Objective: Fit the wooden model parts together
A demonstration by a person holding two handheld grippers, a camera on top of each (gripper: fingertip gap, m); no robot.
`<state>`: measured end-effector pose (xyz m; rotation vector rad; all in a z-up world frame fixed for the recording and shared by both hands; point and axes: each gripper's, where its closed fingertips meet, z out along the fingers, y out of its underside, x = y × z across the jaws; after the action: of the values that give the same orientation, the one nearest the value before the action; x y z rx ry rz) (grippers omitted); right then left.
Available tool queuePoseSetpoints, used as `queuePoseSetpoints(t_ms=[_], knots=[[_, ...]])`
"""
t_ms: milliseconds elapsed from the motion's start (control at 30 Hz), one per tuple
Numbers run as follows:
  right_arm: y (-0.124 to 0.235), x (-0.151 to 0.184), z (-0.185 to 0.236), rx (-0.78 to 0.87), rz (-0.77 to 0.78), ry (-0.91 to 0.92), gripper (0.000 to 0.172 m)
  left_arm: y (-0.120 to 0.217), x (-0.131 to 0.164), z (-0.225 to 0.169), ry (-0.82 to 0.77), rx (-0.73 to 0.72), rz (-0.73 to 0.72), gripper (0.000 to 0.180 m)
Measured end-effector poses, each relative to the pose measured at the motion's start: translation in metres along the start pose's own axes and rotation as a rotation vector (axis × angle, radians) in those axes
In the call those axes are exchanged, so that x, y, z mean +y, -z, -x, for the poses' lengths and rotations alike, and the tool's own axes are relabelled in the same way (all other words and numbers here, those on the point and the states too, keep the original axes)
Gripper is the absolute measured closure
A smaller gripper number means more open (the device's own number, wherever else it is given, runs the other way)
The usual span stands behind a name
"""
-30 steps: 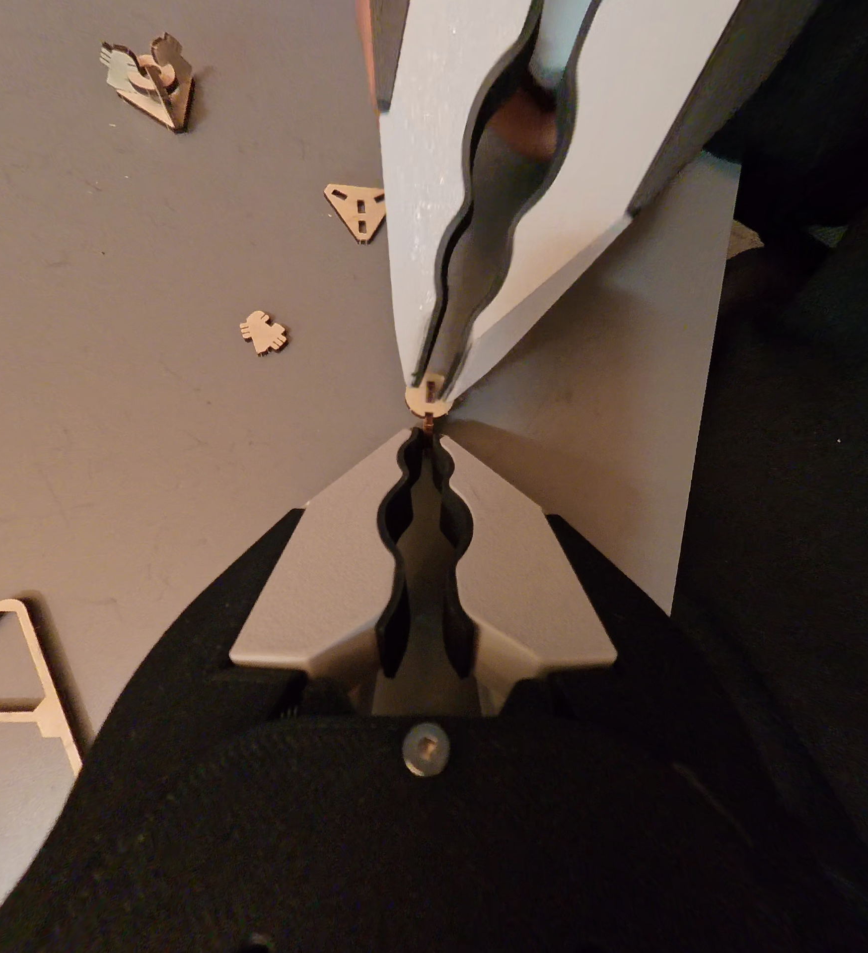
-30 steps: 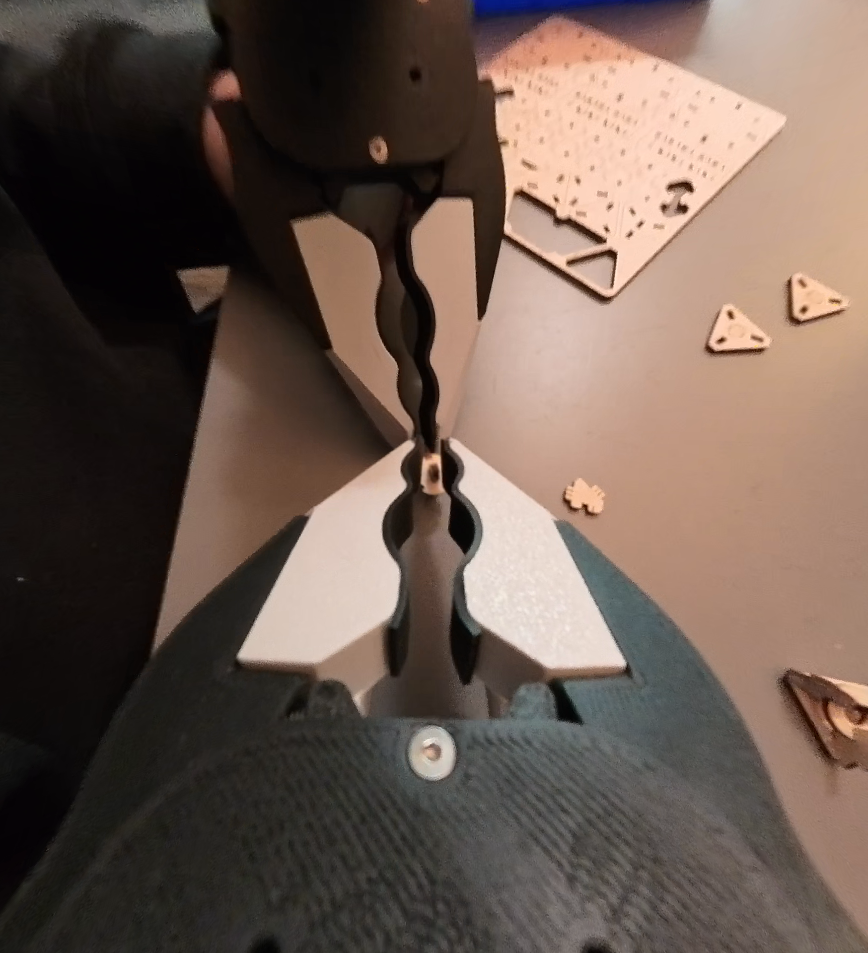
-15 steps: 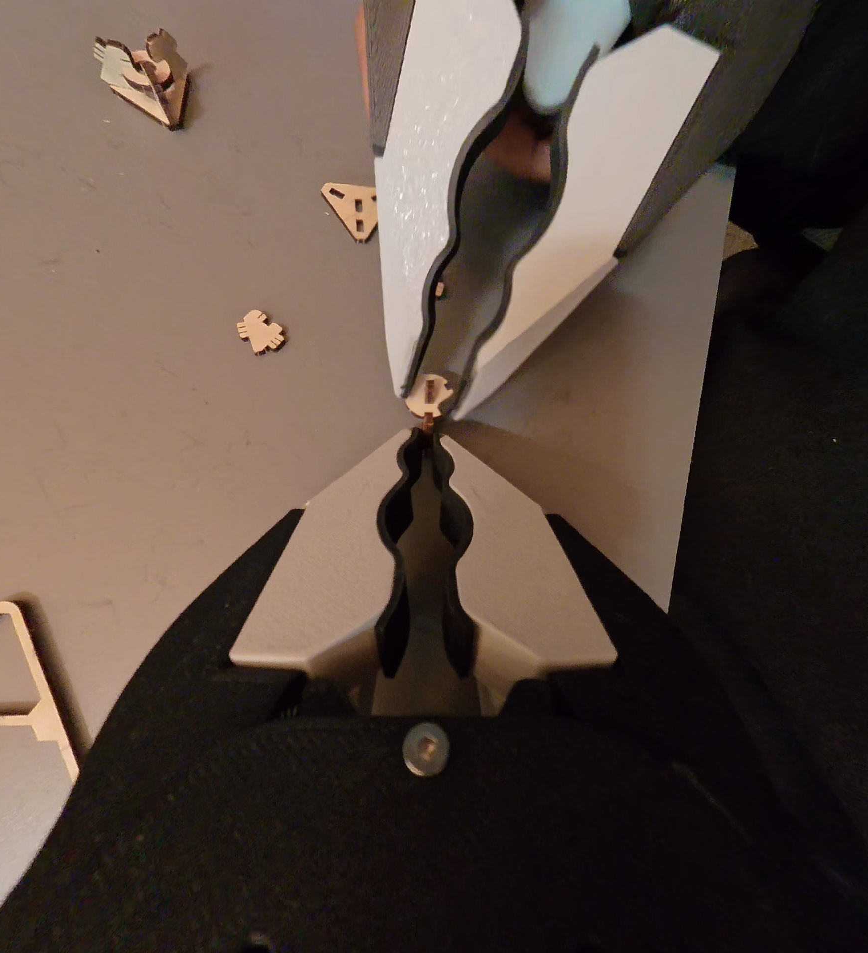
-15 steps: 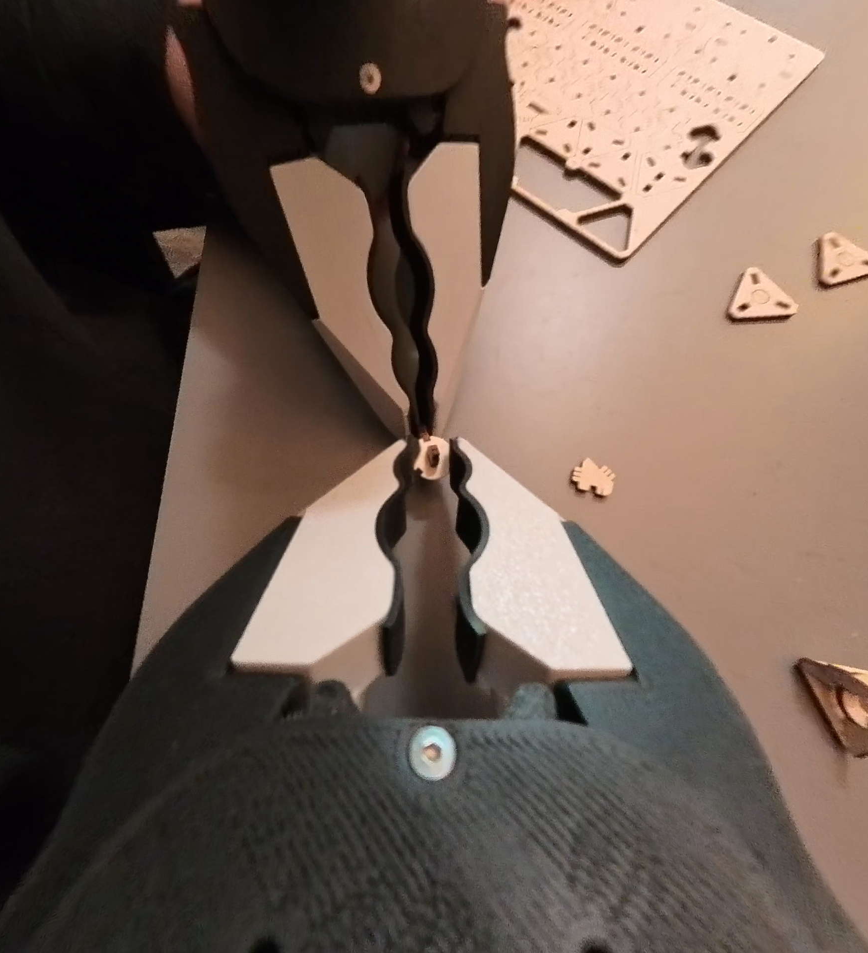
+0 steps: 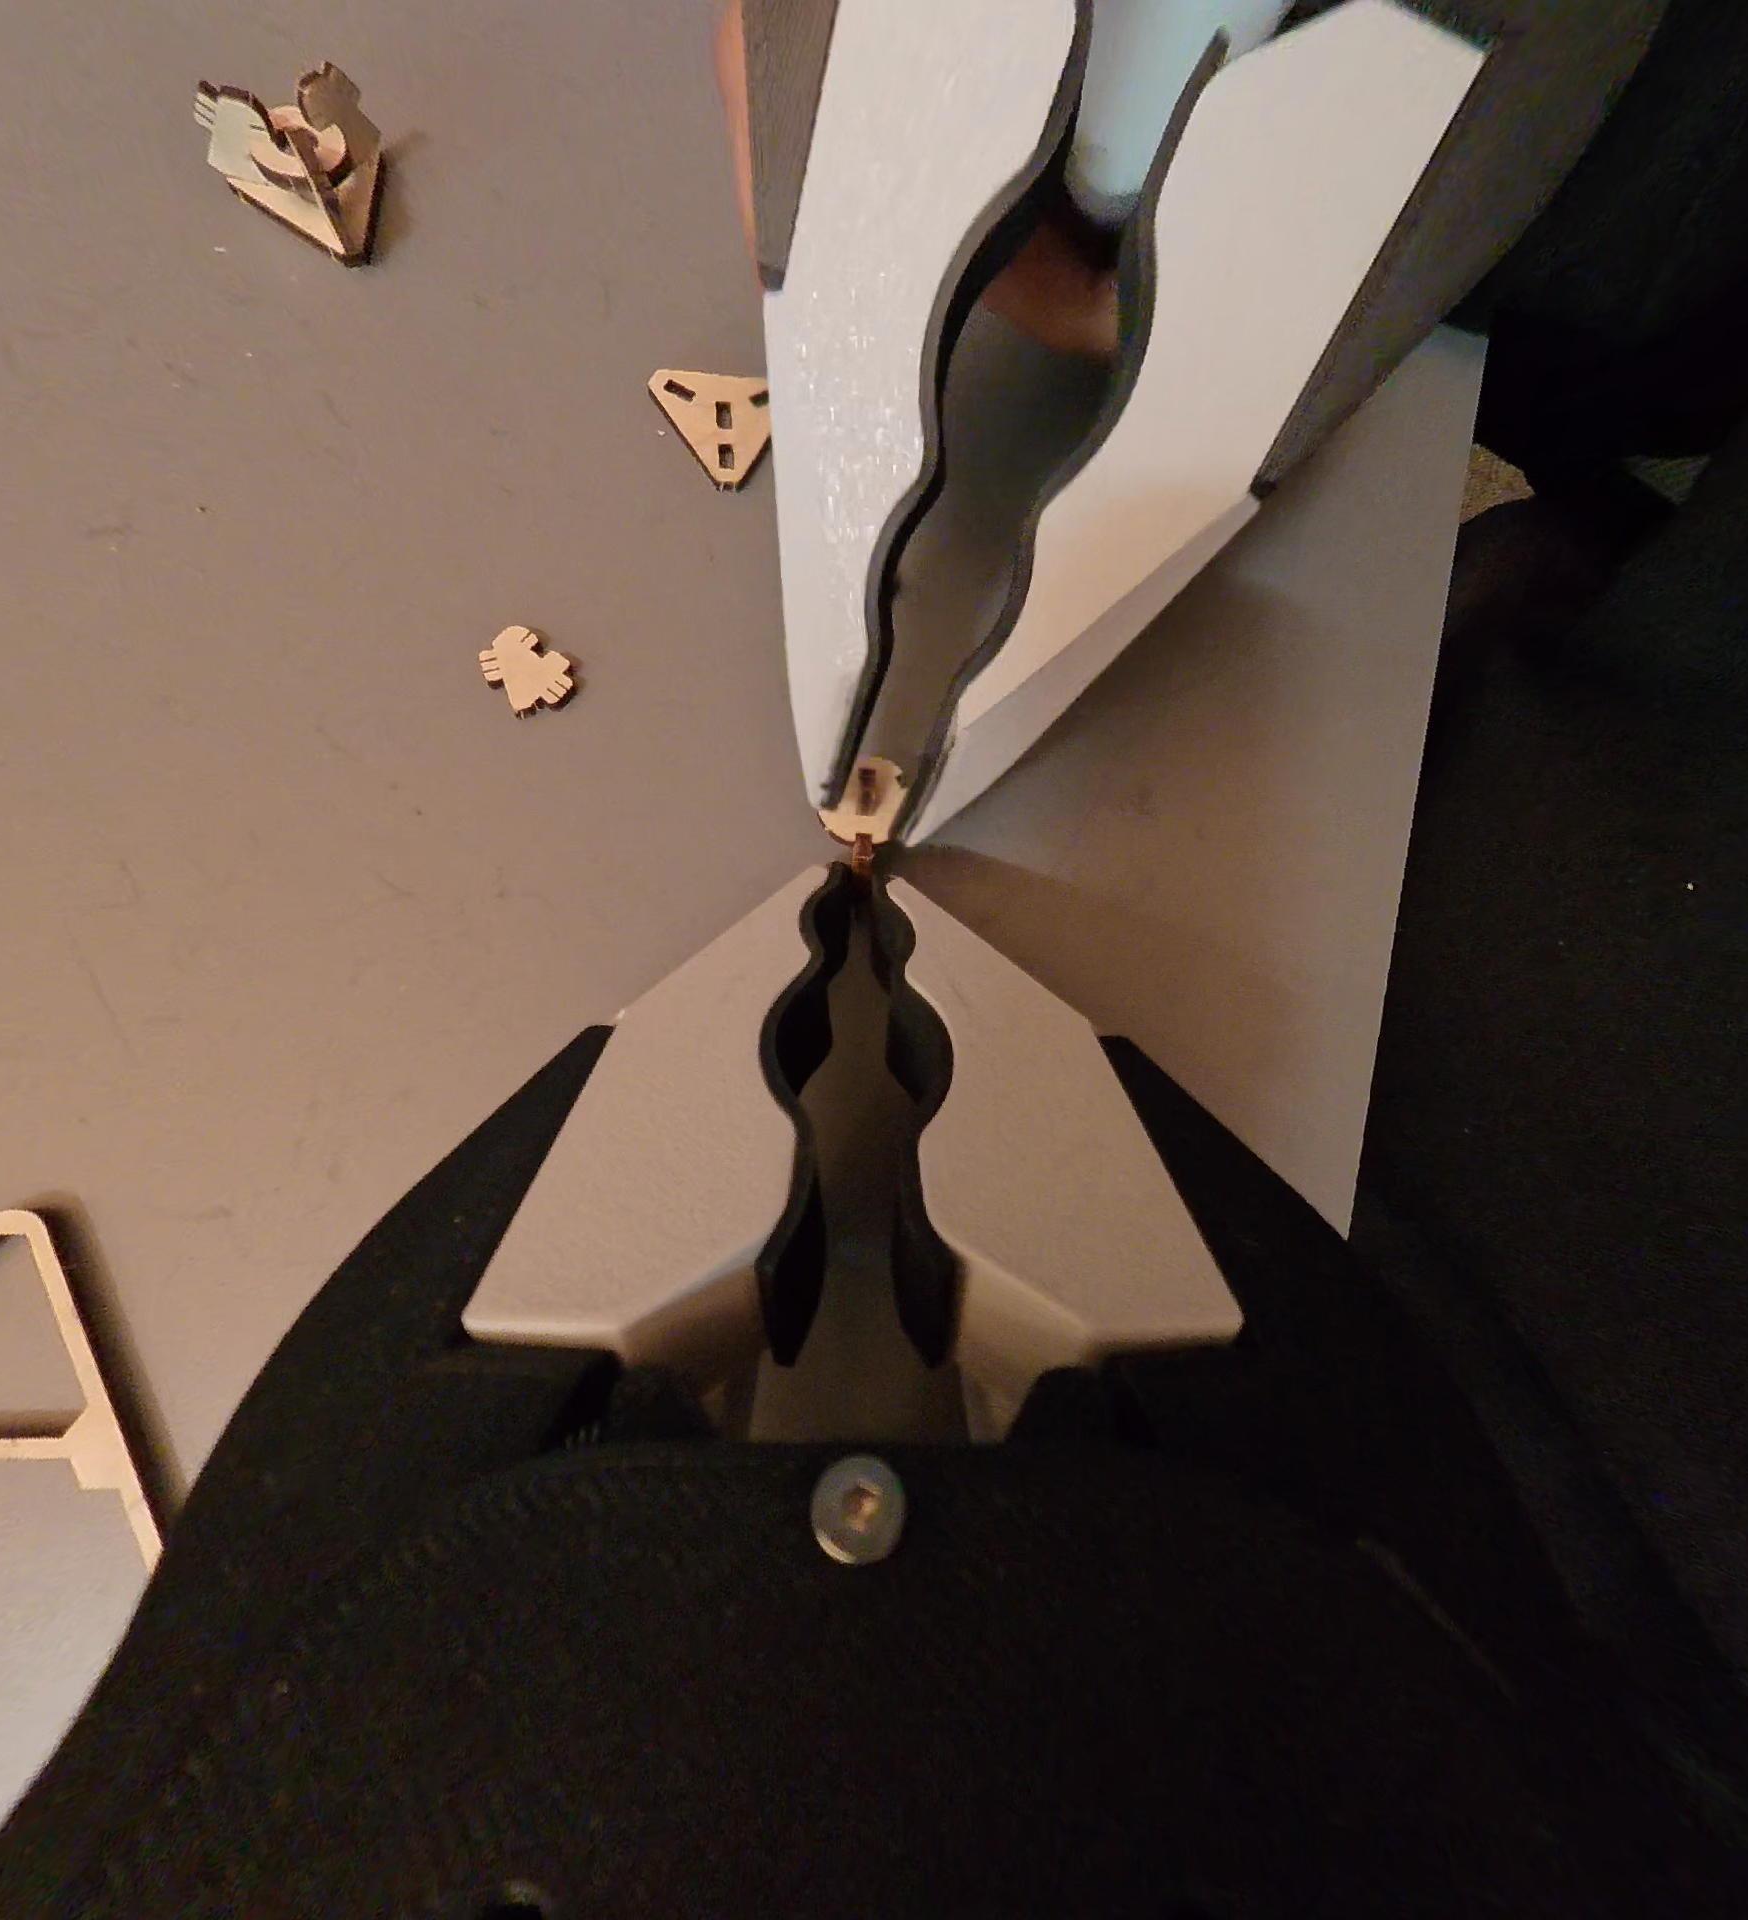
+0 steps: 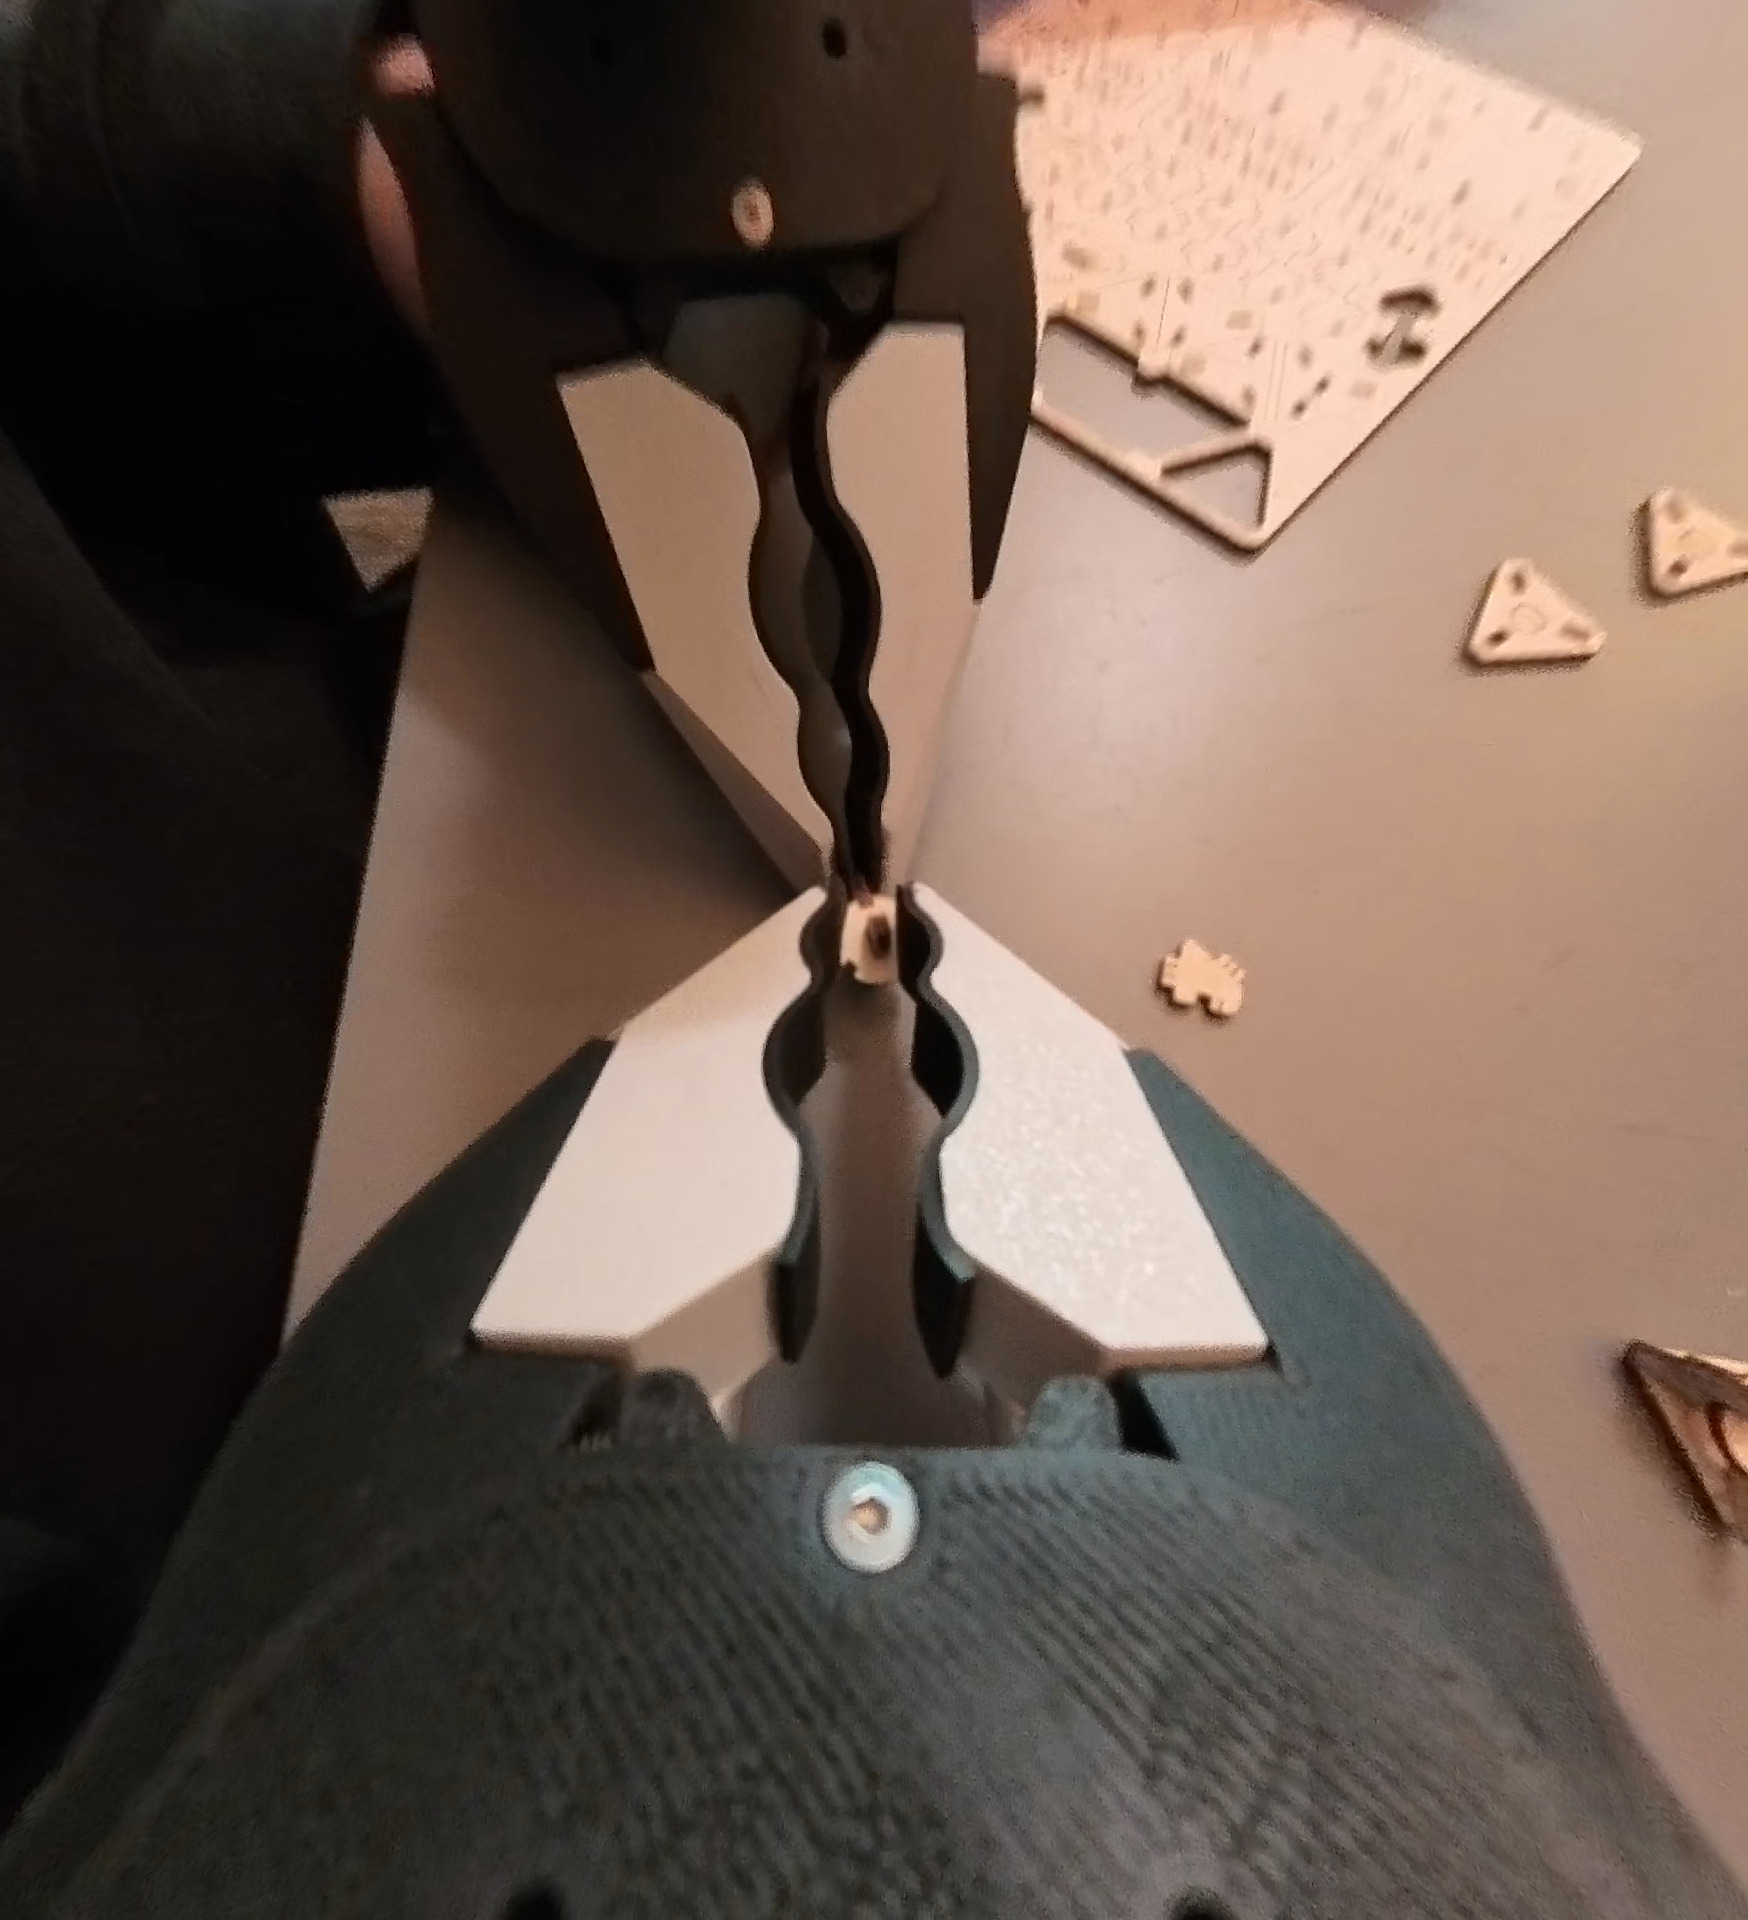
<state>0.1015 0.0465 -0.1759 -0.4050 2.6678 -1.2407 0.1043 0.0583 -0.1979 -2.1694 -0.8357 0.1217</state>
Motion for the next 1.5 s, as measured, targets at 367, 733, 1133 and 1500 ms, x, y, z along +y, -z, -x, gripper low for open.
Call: queuePoseSetpoints(t_ms=[367,733,1133,1500], knots=[[-0.002,0.004,0.000,-0.006,0.013,-0.020,0.158,0.000,0.000,0.000,0.004,0.004,0.000,0.180],[0.004,-0.005,-0.006,0.024,-0.037,0.005,0.162,-0.001,0.001,0.000,0.011,0.011,0.001,0.180],[0.029,-0.023,-0.025,0.263,-0.215,0.358,0.135,0.039,-0.035,-0.001,0.434,0.407,-0.375,0.180],[0.031,-0.034,0.014,0.142,-0.318,0.494,0.155,0.050,-0.039,-0.035,0.571,0.787,-0.362,0.180]])
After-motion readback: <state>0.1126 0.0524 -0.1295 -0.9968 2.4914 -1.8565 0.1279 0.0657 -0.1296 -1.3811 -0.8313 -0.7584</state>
